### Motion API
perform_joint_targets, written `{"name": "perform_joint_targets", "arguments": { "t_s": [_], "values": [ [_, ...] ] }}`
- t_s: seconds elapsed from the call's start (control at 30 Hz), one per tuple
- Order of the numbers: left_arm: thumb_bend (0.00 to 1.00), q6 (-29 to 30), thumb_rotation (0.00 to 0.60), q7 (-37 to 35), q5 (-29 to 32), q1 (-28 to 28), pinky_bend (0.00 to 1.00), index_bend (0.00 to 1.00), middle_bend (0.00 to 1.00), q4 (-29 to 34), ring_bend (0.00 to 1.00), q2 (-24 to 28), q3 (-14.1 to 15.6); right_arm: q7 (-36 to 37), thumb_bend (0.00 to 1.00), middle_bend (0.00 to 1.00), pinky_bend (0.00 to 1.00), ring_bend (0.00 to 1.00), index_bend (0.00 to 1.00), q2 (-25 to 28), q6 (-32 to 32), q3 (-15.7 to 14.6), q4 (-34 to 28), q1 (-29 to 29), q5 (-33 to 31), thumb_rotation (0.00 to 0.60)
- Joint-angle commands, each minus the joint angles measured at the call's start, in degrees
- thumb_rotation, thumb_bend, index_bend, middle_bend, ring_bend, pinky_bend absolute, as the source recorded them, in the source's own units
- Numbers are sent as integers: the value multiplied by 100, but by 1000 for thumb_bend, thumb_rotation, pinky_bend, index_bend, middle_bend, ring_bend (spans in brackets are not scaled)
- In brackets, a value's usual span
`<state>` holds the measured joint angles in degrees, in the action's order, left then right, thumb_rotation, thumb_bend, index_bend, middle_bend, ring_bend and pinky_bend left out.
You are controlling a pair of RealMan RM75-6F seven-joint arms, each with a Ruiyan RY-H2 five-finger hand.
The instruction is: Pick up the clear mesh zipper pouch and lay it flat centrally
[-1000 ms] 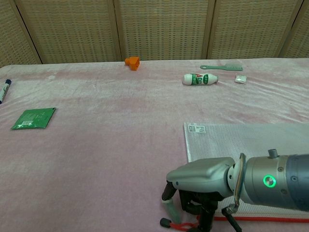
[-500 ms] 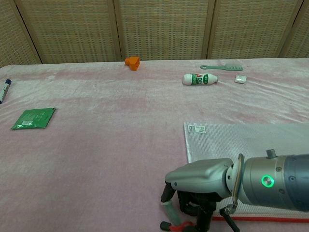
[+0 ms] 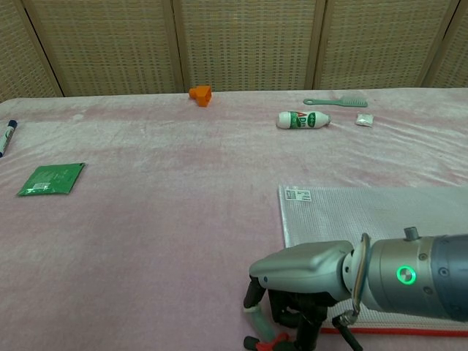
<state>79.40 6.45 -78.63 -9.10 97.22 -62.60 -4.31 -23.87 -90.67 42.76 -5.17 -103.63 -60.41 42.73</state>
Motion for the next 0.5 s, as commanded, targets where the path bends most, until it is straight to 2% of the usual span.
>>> {"name": "perform_joint_targets", "arguments": {
  "t_s": [0.03,0.27,0.33,0.5],
  "values": [
    [0,-2,600,-2,1,-1,0,0,0,1,0,0,0,77,816,980,1000,930,673,51,-47,31,-30,23,63,600],
    [0,5,600,-18,-14,1,0,0,0,5,0,6,5,249,984,980,1000,930,674,231,-128,87,-105,74,260,600],
    [0,7,600,-19,-26,3,0,0,0,9,0,8,12,320,998,980,1000,930,677,297,-137,115,-130,103,344,600],
    [0,23,600,-28,-44,10,0,0,0,23,0,16,17,450,1000,981,1000,933,775,409,-61,166,-153,213,617,600]
  ]
}}
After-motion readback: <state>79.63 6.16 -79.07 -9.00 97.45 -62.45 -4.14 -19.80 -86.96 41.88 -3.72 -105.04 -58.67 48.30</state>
